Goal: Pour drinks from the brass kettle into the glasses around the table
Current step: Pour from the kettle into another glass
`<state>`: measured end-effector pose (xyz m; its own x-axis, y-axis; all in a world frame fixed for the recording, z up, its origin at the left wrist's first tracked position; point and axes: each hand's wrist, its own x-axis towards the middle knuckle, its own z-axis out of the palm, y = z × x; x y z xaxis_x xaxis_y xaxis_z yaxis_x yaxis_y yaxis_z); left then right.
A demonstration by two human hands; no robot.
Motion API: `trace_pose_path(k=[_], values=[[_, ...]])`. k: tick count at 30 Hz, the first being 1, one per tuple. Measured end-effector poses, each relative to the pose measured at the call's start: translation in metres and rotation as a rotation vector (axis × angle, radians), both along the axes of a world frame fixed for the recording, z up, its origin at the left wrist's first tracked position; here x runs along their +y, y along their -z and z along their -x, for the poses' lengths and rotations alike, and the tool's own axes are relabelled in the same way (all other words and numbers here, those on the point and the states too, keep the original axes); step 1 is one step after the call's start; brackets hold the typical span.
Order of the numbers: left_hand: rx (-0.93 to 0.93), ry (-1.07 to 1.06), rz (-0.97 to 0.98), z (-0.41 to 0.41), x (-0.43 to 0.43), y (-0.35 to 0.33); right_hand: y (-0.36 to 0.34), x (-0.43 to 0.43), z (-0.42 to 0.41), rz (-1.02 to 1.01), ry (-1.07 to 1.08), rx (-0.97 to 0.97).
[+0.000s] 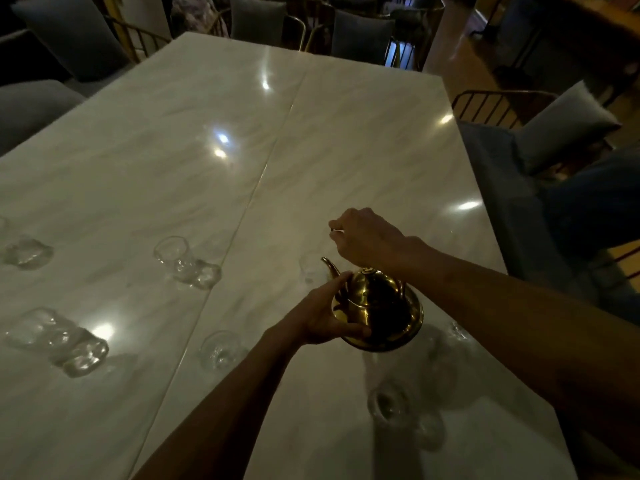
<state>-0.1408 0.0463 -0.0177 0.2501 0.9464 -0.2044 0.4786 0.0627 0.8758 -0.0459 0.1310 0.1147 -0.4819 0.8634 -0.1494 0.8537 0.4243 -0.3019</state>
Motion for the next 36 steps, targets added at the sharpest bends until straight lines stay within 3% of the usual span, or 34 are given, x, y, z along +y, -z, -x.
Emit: trace_pose_path(k=[21,36], values=[[-0.112,0.025,0.094,0.023,0.030,0.035,0.041,0.048,0.037,0.084,-0.010,-0.199],[-0.138,0.069,0.097,0.024,0.031,0.036,0.048,0.054,0.038,0.132,0.037,-0.157]])
